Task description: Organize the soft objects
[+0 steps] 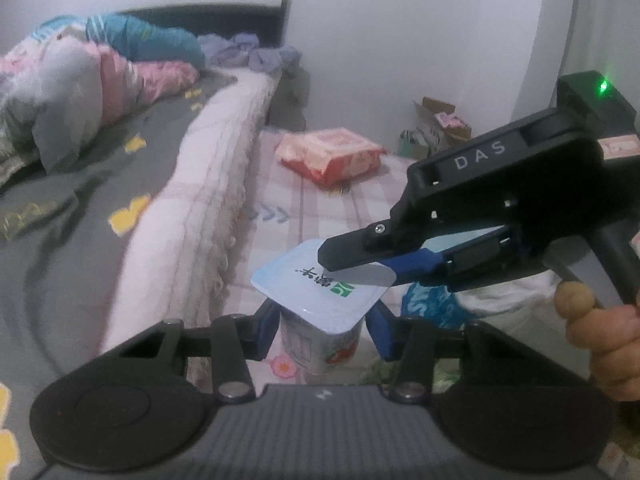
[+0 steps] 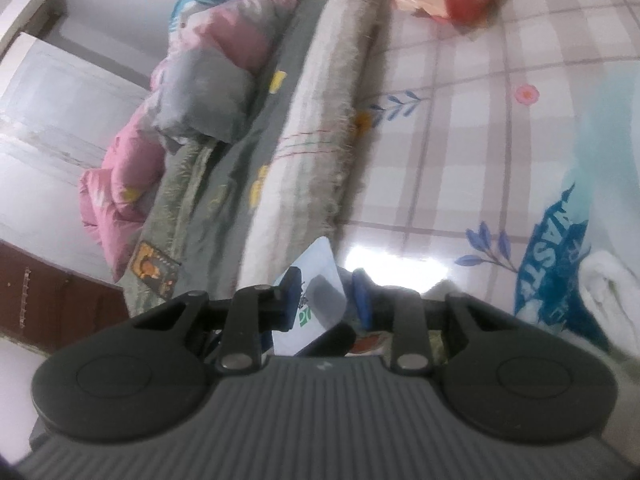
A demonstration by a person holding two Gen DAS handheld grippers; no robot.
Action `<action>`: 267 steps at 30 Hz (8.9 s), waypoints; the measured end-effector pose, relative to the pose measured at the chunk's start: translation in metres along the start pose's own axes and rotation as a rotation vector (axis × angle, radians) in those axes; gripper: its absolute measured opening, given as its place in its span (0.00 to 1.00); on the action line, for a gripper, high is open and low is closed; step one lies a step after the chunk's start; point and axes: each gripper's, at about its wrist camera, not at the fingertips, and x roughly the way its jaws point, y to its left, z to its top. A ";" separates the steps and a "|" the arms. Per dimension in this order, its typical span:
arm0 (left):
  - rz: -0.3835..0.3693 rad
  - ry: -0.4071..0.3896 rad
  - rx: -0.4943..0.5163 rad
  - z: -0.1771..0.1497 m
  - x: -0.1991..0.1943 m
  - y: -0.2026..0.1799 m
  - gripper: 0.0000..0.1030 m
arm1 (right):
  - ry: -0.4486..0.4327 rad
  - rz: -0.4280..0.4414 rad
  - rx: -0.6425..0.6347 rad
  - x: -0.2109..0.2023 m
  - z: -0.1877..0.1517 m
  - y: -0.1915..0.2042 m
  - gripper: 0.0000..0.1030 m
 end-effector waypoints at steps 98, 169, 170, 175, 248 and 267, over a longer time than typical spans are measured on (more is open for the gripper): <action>-0.020 0.078 0.179 -0.033 -0.016 -0.094 0.54 | -0.073 -0.244 -0.186 -0.242 -0.051 -0.035 0.64; -0.533 0.206 0.257 0.029 0.027 -0.335 0.16 | -0.608 -0.473 -0.041 -0.420 -0.191 -0.120 0.51; -0.540 0.223 0.274 0.023 0.035 -0.346 0.16 | -0.627 -0.483 -0.023 -0.430 -0.194 -0.127 0.51; -0.547 0.298 0.337 0.004 0.071 -0.382 0.16 | -0.655 -0.513 0.033 -0.457 -0.202 -0.163 0.51; 0.014 0.116 0.042 -0.055 -0.068 -0.195 1.00 | -0.614 -0.769 -0.054 -0.340 -0.223 -0.060 0.99; 0.049 0.276 0.013 -0.057 -0.053 -0.204 0.99 | -0.547 -0.699 -0.064 -0.344 -0.230 -0.072 0.99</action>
